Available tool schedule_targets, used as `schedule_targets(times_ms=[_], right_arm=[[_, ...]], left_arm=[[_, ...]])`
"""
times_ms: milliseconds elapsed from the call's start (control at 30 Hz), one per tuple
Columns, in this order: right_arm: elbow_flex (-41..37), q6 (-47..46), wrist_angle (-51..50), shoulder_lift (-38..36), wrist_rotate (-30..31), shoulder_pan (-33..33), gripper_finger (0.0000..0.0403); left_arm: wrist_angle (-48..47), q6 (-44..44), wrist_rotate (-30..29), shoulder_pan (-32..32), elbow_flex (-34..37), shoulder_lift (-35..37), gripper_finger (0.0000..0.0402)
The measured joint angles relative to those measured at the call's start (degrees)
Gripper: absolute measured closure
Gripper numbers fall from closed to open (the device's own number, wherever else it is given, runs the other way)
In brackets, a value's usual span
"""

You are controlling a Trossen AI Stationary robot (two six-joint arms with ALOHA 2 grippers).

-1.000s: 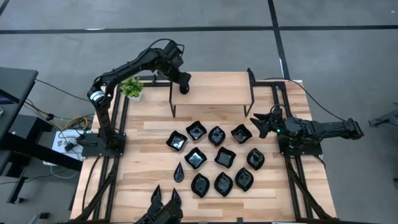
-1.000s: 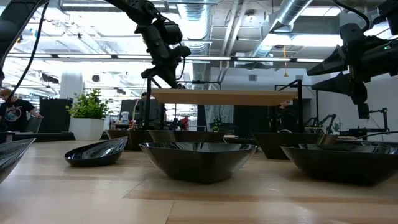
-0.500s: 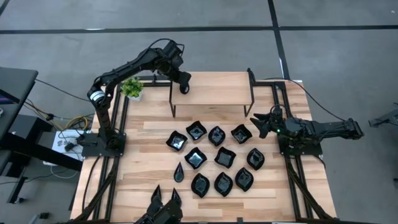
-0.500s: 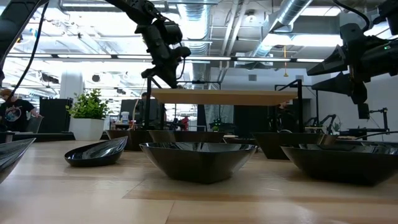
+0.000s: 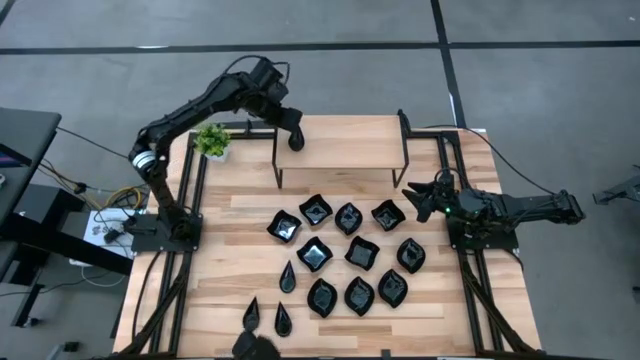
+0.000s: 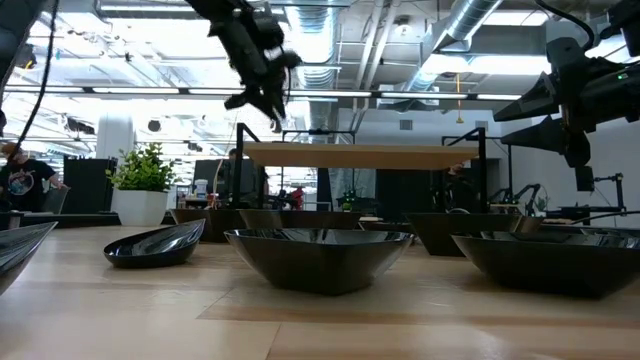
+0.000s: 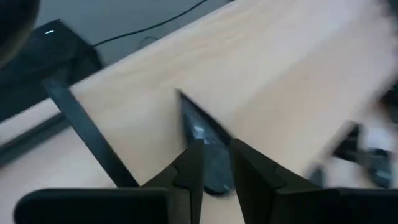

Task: Pick & Place Mini shaped plates
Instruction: Stack the drop shaped plate on top of the drop shaped plates on the shelf

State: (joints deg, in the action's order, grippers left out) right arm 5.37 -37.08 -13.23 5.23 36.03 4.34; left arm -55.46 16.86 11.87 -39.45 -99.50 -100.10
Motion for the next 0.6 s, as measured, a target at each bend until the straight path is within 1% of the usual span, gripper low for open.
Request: schedule_targets(times_ms=[100, 267, 467, 600], right_arm=[[0.0, 0.0, 0.0, 0.0, 0.0, 0.0, 0.0182], [0.0, 0.0, 0.0, 0.0, 0.0, 0.0, 0.0182], [0.0, 0.0, 0.0, 0.0, 0.0, 0.0, 0.0182], [0.0, 0.0, 0.0, 0.0, 0.0, 0.0, 0.0182]], left_arm=[[-1.2, 1.1, 3.6, 2.8, 1.3, 5.3, 0.0325], [-2.6, 9.4, 5.2, 10.0, 7.3, 16.6, 0.0325], [-2.6, 25.6, 4.9, 21.2, 17.0, 29.2, 0.0325], [-2.6, 37.7, 1.6, 30.0, 23.8, 35.0, 0.0325]])
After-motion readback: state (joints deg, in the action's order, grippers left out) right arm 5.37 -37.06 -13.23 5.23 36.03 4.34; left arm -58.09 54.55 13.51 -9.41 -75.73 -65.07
